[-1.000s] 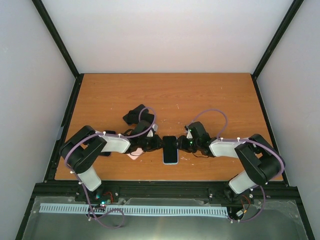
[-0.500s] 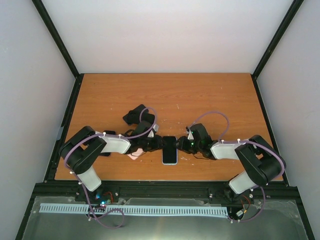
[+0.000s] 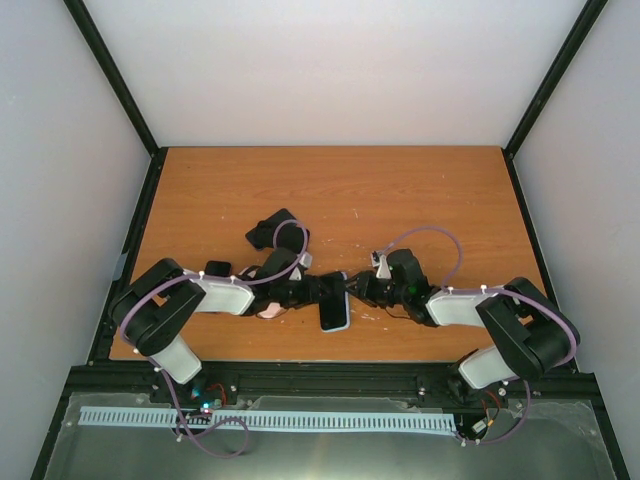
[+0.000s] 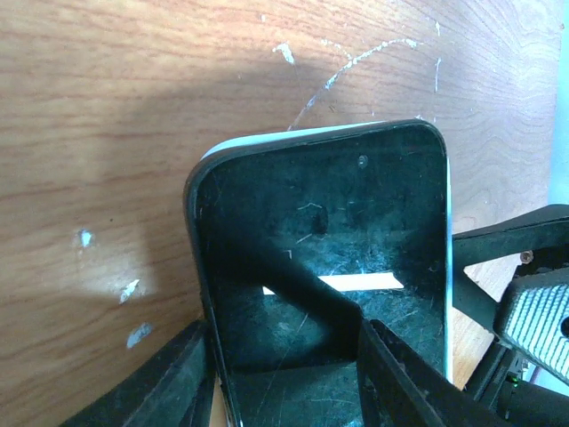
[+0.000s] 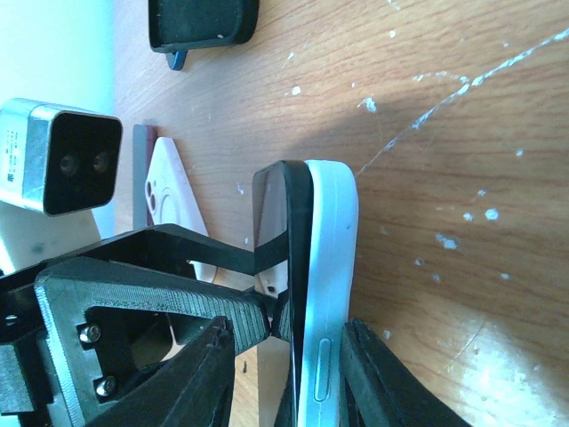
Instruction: Put the phone into the phone case
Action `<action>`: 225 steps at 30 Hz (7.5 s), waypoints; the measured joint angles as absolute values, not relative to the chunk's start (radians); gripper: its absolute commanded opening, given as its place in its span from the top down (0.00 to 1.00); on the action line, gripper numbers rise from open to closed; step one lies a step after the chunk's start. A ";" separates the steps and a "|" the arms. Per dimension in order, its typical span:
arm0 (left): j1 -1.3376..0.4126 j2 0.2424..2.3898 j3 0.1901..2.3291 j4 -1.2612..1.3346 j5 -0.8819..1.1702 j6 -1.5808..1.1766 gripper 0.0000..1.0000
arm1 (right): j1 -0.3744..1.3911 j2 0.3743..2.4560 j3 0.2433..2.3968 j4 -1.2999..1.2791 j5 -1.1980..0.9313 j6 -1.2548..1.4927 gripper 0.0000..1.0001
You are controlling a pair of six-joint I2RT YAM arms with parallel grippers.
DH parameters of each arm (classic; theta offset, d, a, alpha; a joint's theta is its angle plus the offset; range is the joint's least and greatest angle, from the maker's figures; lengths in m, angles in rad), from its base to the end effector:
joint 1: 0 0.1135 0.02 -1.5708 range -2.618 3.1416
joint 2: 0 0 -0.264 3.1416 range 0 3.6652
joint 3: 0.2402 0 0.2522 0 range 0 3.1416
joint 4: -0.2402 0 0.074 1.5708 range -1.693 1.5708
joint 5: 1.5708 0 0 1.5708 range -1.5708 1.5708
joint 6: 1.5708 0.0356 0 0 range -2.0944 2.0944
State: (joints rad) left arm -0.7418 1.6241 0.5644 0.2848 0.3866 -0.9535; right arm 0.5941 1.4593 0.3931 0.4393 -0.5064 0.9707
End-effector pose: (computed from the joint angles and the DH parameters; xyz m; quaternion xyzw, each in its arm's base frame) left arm 0.1993 -0.2009 0.1180 -0.0215 0.9075 -0.4023 0.1189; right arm 0.1948 0.1524 0.1288 0.0495 0.8684 0.4685 0.1549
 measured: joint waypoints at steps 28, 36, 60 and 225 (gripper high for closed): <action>-0.749 1.567 0.521 0.308 0.387 -0.950 0.41 | 0.603 1.565 0.390 0.534 -0.562 0.980 0.77; -0.746 1.560 0.527 0.263 0.348 -0.950 0.43 | 0.603 1.578 0.391 0.527 -0.554 0.956 0.76; -0.697 1.658 0.618 0.250 0.345 -0.916 0.80 | 0.595 1.641 0.394 0.571 -0.550 0.916 0.75; -0.573 1.035 0.565 0.262 0.858 -0.806 1.00 | 0.644 0.868 0.460 0.250 -0.683 0.876 0.45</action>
